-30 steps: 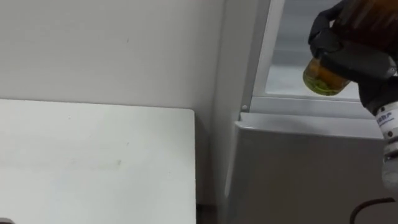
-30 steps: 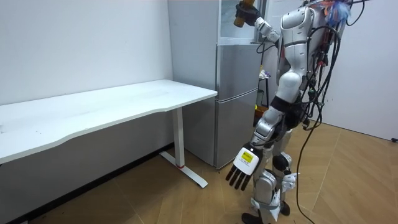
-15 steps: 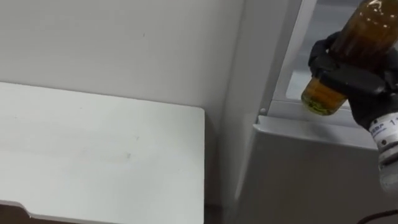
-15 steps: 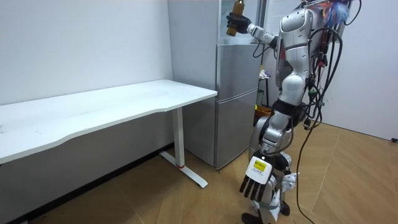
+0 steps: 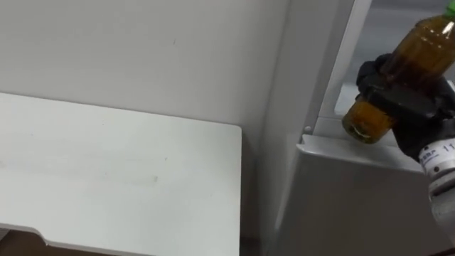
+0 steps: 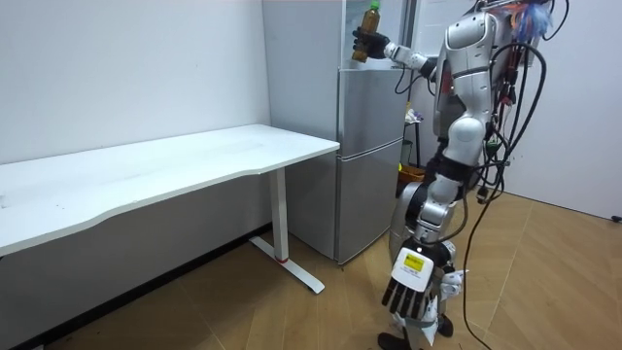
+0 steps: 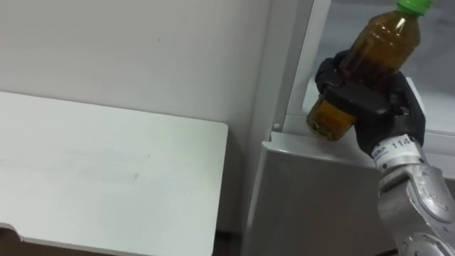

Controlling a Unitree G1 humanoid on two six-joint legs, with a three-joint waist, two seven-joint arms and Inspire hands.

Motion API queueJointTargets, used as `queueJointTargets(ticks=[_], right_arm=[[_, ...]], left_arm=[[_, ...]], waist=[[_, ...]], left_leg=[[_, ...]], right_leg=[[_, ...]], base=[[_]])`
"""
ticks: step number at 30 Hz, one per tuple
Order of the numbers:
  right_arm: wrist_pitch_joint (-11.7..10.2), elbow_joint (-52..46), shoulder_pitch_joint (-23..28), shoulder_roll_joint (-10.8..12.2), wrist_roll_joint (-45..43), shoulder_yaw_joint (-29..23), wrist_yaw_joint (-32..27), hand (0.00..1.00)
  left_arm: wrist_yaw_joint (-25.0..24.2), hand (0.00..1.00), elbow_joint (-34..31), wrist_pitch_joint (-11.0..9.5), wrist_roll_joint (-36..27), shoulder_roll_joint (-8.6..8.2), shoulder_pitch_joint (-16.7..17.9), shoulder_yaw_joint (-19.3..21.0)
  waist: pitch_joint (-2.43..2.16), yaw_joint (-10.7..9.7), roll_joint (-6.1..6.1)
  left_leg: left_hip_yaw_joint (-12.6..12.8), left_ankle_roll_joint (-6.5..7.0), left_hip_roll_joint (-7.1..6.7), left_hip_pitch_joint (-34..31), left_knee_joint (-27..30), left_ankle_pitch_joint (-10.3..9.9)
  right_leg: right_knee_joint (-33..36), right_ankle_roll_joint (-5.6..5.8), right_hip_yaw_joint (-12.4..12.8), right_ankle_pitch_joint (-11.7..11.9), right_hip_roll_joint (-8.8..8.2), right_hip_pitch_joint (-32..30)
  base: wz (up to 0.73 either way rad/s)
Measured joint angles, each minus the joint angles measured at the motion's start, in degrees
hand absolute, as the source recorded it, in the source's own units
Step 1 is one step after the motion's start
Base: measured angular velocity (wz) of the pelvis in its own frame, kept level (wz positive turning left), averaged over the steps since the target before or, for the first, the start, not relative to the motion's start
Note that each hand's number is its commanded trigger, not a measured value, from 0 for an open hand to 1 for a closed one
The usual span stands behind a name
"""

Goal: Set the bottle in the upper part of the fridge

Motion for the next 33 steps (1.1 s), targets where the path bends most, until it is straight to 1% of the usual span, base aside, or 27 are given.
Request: queueJointTargets(ticks=[4,8,10,14,17,19,23,24,27,31,33], right_arm=[[0.00,2.68,0.00,-0.01,0.01,0.00,-2.39,1.00],[-0.04,3.70,-0.01,-0.03,0.00,0.00,-3.13,1.00],[-0.13,3.72,-0.03,-0.25,-0.14,-0.02,-3.50,1.00],[-0.13,4.06,-0.38,-0.75,-0.14,-0.06,-4.64,1.00],[-0.13,4.19,-1.07,-0.89,0.35,-0.20,-6.11,1.00],[-0.13,4.22,-2.57,-0.90,0.46,-0.22,-7.45,1.00],[-0.21,4.55,-6.02,-1.04,0.41,-0.22,-8.10,1.00],[-0.28,4.53,-6.83,-1.45,0.36,-0.23,-8.41,1.00],[-0.31,4.48,-7.90,-3.75,0.37,-0.22,-9.19,1.00],[-0.41,4.48,-8.84,-5.31,0.50,-0.22,-9.70,1.00],[-0.43,4.48,-8.98,-5.66,0.81,-0.22,-9.70,1.00]], left_arm=[[-0.01,0.00,0.00,-0.01,2.04,0.00,0.14,0.00],[-0.01,0.00,0.00,-0.17,2.05,0.00,0.14,0.00],[0.00,0.00,0.03,-0.40,2.02,-0.01,0.35,0.02],[0.00,0.00,0.03,-0.74,2.08,-0.17,0.98,0.11],[0.01,0.00,-0.02,-0.74,2.08,-0.41,1.57,1.38],[0.01,0.00,-0.45,-0.74,2.08,-0.42,2.13,1.97],[0.02,0.00,-1.21,-0.74,2.05,-0.44,2.90,2.12],[0.02,0.00,-1.55,-0.74,2.06,-0.43,2.99,2.19],[0.02,0.00,-1.90,-0.72,2.02,-0.36,3.00,2.19],[0.02,0.00,-1.88,-0.71,1.96,-0.37,3.12,2.13],[0.02,0.00,-1.88,-0.72,1.96,-0.37,3.16,2.13]], waist=[[-0.02,0.09,0.02],[-0.11,0.12,0.05],[-0.23,0.05,0.03],[-0.30,0.21,0.06],[-0.32,0.10,0.10],[-0.35,-0.10,0.16],[-0.38,-0.88,0.14],[-0.47,-0.99,0.06],[-0.68,-0.86,-0.16],[-0.82,-0.95,-0.35],[-0.82,-0.92,-0.36]], left_leg=[[-0.32,-0.01,-0.08,-0.46,0.19,0.01],[-0.43,-0.03,-0.10,-0.53,0.47,0.03],[-0.56,-0.03,-0.12,-0.55,0.50,0.03],[-0.83,-0.03,-0.16,-0.52,0.83,0.02],[-0.95,-0.04,-0.07,-0.57,0.93,0.03],[-1.00,-0.04,-0.08,-0.72,1.14,0.03],[-1.05,-0.04,-0.14,-0.91,1.32,0.01],[-1.16,-0.04,-0.19,-1.04,1.32,0.00],[-1.31,-0.04,-0.23,-1.05,1.31,0.01],[-1.23,-0.04,-0.20,-0.81,1.18,0.01],[-1.11,-0.04,-0.13,-0.60,1.03,0.01]], right_leg=[[-0.01,0.00,-0.10,0.00,0.02,-0.11],[0.00,-0.01,-0.23,0.00,0.05,-0.15],[0.02,-0.01,-0.90,0.00,0.02,-0.08],[0.02,-0.01,-1.24,0.00,-0.01,-0.03],[0.03,-0.01,-1.40,0.00,-0.01,-0.02],[0.07,-0.01,-1.47,-0.01,-0.02,-0.02],[0.07,-0.02,-1.47,-0.01,-0.03,-0.05],[0.07,-0.02,-1.50,-0.01,-0.05,-0.13],[0.05,-0.02,-1.61,-0.01,-0.10,-0.15],[0.07,-0.02,-1.57,-0.01,-0.06,-0.08],[0.09,-0.02,-1.49,-0.01,-0.06,-0.03]], base=[[0.04],[0.01],[0.04],[0.05],[0.00],[0.00],[0.00],[0.03],[0.02],[0.00],[-0.04]])
